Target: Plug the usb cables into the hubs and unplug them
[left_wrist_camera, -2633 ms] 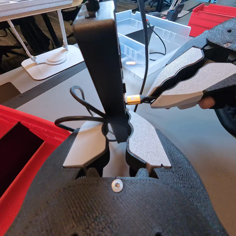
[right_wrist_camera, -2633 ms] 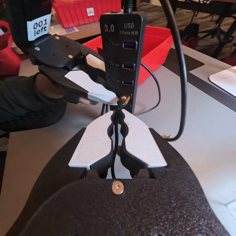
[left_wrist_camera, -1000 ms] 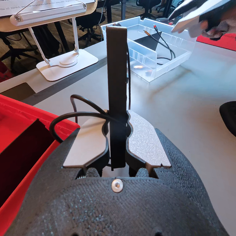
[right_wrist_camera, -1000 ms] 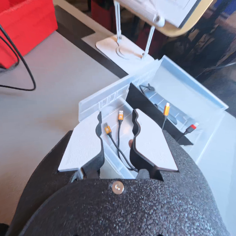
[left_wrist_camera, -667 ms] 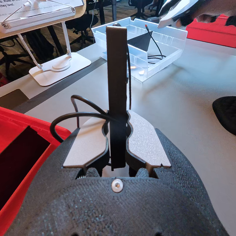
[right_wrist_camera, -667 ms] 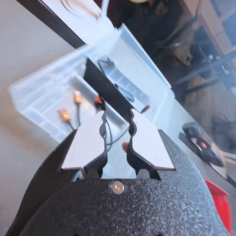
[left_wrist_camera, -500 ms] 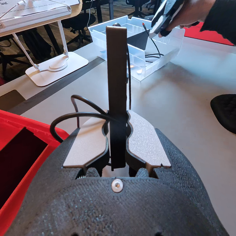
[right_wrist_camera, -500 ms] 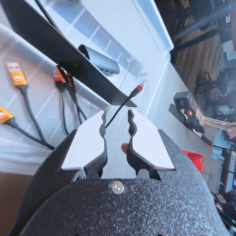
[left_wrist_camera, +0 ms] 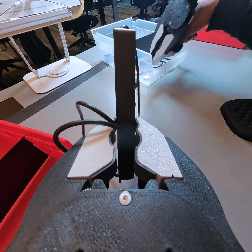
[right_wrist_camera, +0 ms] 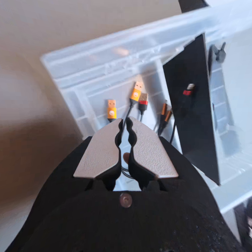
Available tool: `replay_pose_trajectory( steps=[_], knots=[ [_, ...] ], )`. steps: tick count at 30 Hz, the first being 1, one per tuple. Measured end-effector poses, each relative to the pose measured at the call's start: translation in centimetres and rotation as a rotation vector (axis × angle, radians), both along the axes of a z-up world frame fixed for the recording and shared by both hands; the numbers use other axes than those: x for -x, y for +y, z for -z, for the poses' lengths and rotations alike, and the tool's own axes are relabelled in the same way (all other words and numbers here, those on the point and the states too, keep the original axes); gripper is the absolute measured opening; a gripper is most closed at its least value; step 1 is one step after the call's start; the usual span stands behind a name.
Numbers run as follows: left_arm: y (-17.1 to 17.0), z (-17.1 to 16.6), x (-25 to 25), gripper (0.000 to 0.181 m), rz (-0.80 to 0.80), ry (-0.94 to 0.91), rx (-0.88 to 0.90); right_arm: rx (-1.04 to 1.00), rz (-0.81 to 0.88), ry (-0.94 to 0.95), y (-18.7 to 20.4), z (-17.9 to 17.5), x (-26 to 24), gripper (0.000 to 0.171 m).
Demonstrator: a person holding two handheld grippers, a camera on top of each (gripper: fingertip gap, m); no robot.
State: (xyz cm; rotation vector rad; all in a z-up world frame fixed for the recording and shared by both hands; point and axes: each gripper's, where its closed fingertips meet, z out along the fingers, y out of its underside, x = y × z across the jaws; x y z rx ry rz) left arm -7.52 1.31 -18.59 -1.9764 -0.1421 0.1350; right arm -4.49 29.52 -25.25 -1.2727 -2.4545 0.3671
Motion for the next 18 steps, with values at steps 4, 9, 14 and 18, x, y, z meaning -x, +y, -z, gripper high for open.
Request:
replay_pose_trajectory(
  steps=[4,9,14,18],
  knots=[
    [0.1,-0.2,-0.3,0.025,0.009,0.009,-0.006,0.226,-0.042,0.175,-4.2,-5.5,0.0,0.036],
    [0.5,-1.2,-2.1,0.025,0.110,0.008,-0.053,0.335,-0.255,0.413,-12.6,-11.1,-1.3,0.049],
    [1.0,-2.5,-6.9,0.024,0.340,0.109,-0.081,0.169,-0.523,0.432,-21.0,-12.8,-3.3,0.078],
    [1.2,-2.9,-10.6,0.024,0.519,0.222,-0.031,0.064,-0.715,0.247,-25.3,-12.3,-6.0,0.081]
  ],
)
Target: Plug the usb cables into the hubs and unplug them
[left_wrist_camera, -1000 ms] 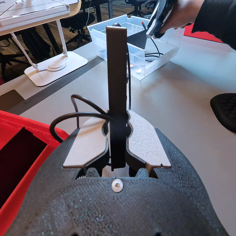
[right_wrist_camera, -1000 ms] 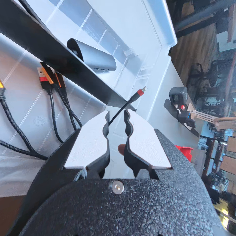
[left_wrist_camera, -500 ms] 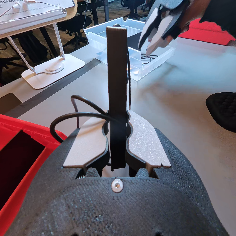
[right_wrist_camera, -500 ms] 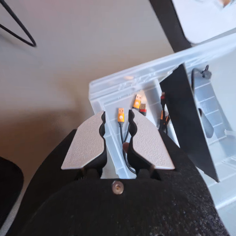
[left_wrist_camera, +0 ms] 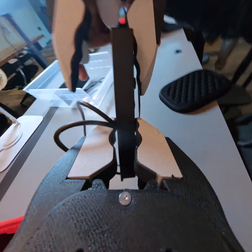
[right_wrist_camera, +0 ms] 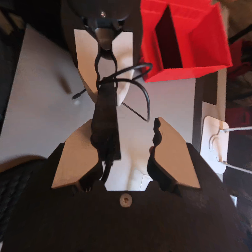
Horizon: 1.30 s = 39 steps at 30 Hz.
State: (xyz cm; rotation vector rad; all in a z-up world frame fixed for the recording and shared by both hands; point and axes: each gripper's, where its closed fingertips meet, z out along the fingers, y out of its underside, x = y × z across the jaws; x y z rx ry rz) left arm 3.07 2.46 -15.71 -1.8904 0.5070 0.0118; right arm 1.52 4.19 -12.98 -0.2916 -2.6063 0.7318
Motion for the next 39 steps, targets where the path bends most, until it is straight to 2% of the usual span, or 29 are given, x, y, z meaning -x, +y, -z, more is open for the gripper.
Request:
replay_pose_trajectory(
  steps=[4,8,12,15,18,20,22,23,26,29,35,39],
  knots=[
    [-1.1,1.8,-1.3,0.026,0.113,0.125,0.159,-0.181,-0.058,0.068,-1.5,0.6,-0.8,0.098],
    [-2.4,3.3,-2.9,0.030,0.252,0.274,0.315,-0.209,-0.125,0.096,-3.4,1.9,-2.3,0.105],
    [-2.9,4.1,-3.0,0.032,0.304,0.455,0.444,-0.201,-0.185,0.040,-4.3,4.1,-4.0,0.095],
    [-3.3,3.8,-2.5,0.033,0.300,0.472,0.462,-0.156,-0.176,0.081,-4.1,4.7,-4.2,0.053],
    [-2.8,2.4,-2.7,0.031,0.277,0.397,0.326,-0.113,-0.125,0.152,-3.6,4.0,-4.2,0.046],
    [-2.5,1.0,-2.8,0.029,0.248,0.273,0.186,-0.080,-0.080,0.157,-2.6,3.2,-4.5,0.046],
    [-2.5,-1.0,-2.0,0.047,0.189,0.093,0.053,-0.047,-0.039,0.141,-1.3,2.4,-5.0,0.046],
    [-2.7,-2.4,-1.3,0.050,0.155,-0.010,-0.024,-0.026,-0.019,0.139,-0.6,1.8,-5.1,0.045],
    [-3.8,-6.1,2.2,0.049,0.021,-0.284,-0.238,0.055,0.052,0.132,2.0,-0.9,-5.2,0.045],
    [-5.1,-7.0,5.5,0.045,-0.086,-0.461,-0.338,0.093,0.153,0.184,5.9,-4.8,-4.0,0.045],
    [-4.7,-4.3,6.0,0.042,-0.115,-0.510,-0.296,-0.034,0.430,0.368,16.9,-12.5,1.9,0.045],
    [-3.9,-2.7,5.2,0.042,-0.105,-0.481,-0.242,-0.129,0.633,0.372,24.5,-13.4,7.2,0.045]
  ],
)
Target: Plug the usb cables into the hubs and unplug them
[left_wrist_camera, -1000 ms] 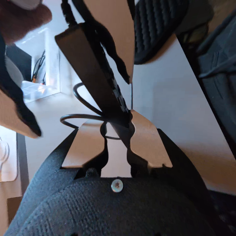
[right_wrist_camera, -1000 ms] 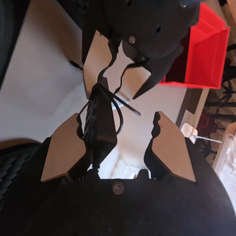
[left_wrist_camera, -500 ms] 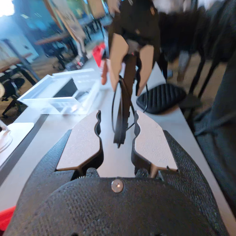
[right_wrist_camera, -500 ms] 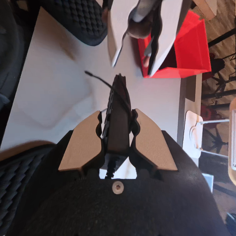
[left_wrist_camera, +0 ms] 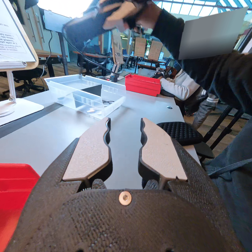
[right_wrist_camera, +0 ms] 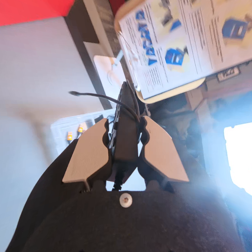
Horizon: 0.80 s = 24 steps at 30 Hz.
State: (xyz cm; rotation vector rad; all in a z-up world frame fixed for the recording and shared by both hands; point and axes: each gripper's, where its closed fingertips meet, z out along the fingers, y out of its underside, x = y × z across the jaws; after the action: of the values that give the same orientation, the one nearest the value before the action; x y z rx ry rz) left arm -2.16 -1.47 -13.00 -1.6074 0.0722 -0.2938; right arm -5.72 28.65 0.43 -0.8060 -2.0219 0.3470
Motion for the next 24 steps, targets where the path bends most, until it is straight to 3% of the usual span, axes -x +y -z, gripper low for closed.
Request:
replay_pose_trajectory(
  steps=[7,15,21,24],
  knots=[
    [0.8,3.7,-1.0,0.040,0.026,0.069,0.120,0.532,0.237,-0.055,9.2,5.8,7.9,0.044],
    [1.4,5.7,-1.9,0.038,0.068,0.108,0.194,1.158,0.403,-0.152,15.7,15.9,9.1,0.045],
    [1.9,6.8,-2.1,0.037,0.088,0.082,0.229,1.153,0.410,-0.253,17.3,17.9,8.2,0.042],
    [1.9,7.3,-2.2,0.037,0.088,0.079,0.247,0.942,0.466,-0.285,18.7,18.3,7.7,0.051]
  ],
)
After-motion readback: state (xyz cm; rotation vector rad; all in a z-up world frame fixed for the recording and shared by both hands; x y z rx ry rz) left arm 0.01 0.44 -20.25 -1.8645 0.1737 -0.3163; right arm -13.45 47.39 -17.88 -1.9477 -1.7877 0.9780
